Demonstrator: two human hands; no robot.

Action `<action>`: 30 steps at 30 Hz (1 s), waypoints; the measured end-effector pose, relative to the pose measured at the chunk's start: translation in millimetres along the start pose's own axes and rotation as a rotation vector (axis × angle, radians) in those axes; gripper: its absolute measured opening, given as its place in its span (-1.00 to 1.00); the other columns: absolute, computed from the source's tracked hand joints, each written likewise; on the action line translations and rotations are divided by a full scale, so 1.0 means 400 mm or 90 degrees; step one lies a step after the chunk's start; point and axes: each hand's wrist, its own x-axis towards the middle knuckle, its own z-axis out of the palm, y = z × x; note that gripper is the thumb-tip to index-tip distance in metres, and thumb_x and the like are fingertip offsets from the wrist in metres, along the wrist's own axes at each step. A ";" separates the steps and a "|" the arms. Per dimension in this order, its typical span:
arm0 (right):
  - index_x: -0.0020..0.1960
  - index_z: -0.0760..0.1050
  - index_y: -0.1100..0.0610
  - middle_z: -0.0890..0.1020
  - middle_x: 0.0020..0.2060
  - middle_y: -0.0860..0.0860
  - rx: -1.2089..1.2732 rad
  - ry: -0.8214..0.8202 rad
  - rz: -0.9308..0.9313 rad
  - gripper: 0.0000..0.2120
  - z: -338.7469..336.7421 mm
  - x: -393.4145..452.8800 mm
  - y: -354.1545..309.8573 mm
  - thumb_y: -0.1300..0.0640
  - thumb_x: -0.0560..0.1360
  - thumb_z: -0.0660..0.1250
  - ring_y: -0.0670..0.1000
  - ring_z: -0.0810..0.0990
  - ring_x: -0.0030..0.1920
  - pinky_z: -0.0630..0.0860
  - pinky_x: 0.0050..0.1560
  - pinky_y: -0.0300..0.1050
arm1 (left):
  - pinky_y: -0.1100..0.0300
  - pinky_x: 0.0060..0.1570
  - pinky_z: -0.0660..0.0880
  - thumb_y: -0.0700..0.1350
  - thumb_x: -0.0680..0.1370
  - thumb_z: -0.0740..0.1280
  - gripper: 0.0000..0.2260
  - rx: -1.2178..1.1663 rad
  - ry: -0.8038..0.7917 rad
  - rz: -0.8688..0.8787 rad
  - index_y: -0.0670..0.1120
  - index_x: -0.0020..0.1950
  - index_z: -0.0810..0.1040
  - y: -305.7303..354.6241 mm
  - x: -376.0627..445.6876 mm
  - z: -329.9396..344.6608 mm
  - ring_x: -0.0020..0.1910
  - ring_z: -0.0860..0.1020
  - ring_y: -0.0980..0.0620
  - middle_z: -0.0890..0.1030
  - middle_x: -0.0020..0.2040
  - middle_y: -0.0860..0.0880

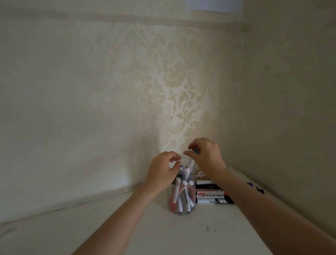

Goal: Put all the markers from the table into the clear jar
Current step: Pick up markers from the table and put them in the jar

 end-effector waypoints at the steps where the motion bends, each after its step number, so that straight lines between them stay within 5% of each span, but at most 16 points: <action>1: -0.10 0.62 0.22 0.62 -0.17 0.06 0.005 0.012 -0.017 -0.77 0.007 0.001 -0.005 0.11 0.34 0.56 -0.04 0.58 -0.25 0.58 -0.14 -0.25 | 0.43 0.03 0.43 -0.20 0.56 0.34 -0.83 -0.003 -0.003 -0.010 -0.07 0.12 0.63 0.000 0.001 0.001 0.04 0.58 0.15 0.65 0.06 0.06; 6: -0.02 0.59 0.19 0.65 -0.12 0.08 -0.155 -0.119 -0.029 -0.78 0.036 0.014 -0.030 0.05 0.45 0.45 0.04 0.62 -0.16 0.59 -0.04 -0.06 | 0.54 0.03 0.41 -0.30 0.55 0.29 -0.79 -0.028 0.011 -0.047 -0.13 0.11 0.63 -0.001 -0.009 -0.008 0.05 0.61 0.12 0.68 0.05 0.01; 10: -0.04 0.58 0.10 0.67 -0.23 0.04 -0.309 -0.186 -0.074 -0.61 0.032 0.005 -0.050 -0.11 0.63 0.09 0.07 0.63 -0.21 0.51 0.05 -0.01 | 0.49 0.08 0.45 -0.31 0.55 0.28 -0.80 -0.036 -0.006 -0.041 -0.15 0.09 0.63 0.000 -0.011 -0.017 0.06 0.62 0.11 0.69 0.03 0.00; 13: -0.13 0.58 0.09 0.63 -0.33 -0.02 -0.245 -0.089 -0.092 -0.59 -0.011 -0.006 -0.019 -0.06 0.65 0.04 0.02 0.59 -0.29 0.42 0.14 0.02 | 0.28 0.17 0.49 -0.32 0.54 0.29 -0.78 -0.013 -0.009 -0.033 -0.12 0.11 0.61 0.009 -0.011 -0.017 0.06 0.60 0.12 0.66 0.05 0.01; 16: -0.26 0.56 0.14 0.58 -0.40 -0.01 -0.076 0.084 0.005 -0.68 -0.074 -0.054 0.090 0.05 0.60 0.21 0.01 0.54 -0.41 0.50 -0.22 -0.11 | 0.40 0.06 0.41 -0.30 0.53 0.32 -0.81 0.029 0.044 0.058 -0.09 0.08 0.61 0.048 -0.015 0.005 0.00 0.55 0.16 0.62 0.01 0.05; 18: -0.21 0.58 0.12 0.62 -0.30 0.04 -0.065 -0.010 0.118 -0.78 -0.101 -0.110 0.177 0.08 0.56 0.28 0.04 0.58 -0.33 0.48 -0.30 -0.15 | 0.36 0.00 0.48 -0.28 0.52 0.35 -0.85 0.004 0.012 0.119 -0.09 0.04 0.61 0.090 -0.017 0.044 -0.06 0.57 0.16 0.62 -0.04 0.05; 20: 0.04 0.61 0.04 0.65 -0.02 0.04 -0.128 -0.201 0.224 -0.85 -0.102 -0.182 0.245 0.08 0.52 0.32 0.08 0.63 -0.07 0.55 -0.09 -0.09 | 0.25 0.00 0.55 -0.25 0.53 0.35 -0.86 -0.017 -0.078 0.135 -0.08 0.04 0.61 0.118 -0.026 0.103 -0.07 0.58 0.14 0.62 -0.04 0.03; 22: 0.24 0.54 0.00 0.59 0.16 0.03 -0.178 -0.293 0.245 -0.70 -0.095 -0.249 0.306 0.07 0.51 0.33 0.07 0.58 0.13 0.50 0.10 -0.08 | 0.25 0.08 0.51 -0.21 0.55 0.35 -0.81 0.012 -0.184 0.106 -0.06 0.14 0.59 0.122 -0.039 0.175 0.04 0.55 0.14 0.59 0.10 0.03; 26: 0.29 0.48 -0.02 0.55 0.24 0.02 -0.168 -0.323 0.230 -0.68 -0.060 -0.296 0.356 0.04 0.55 0.30 0.07 0.55 0.20 0.50 0.17 -0.02 | 0.20 0.33 0.35 -0.25 0.57 0.29 -0.58 0.123 -0.346 0.034 -0.06 0.43 0.38 0.073 -0.088 0.301 0.38 0.40 0.02 0.42 0.38 -0.01; 30: 0.24 0.47 -0.07 0.49 0.22 -0.02 -0.139 -0.331 0.247 -0.73 -0.011 -0.302 0.375 -0.06 0.56 0.27 0.05 0.52 0.18 0.48 0.18 0.00 | 0.15 0.42 0.27 -0.38 0.55 0.23 -0.42 0.184 -0.358 0.015 -0.02 0.52 0.23 0.045 -0.102 0.366 0.46 0.28 -0.01 0.32 0.45 -0.01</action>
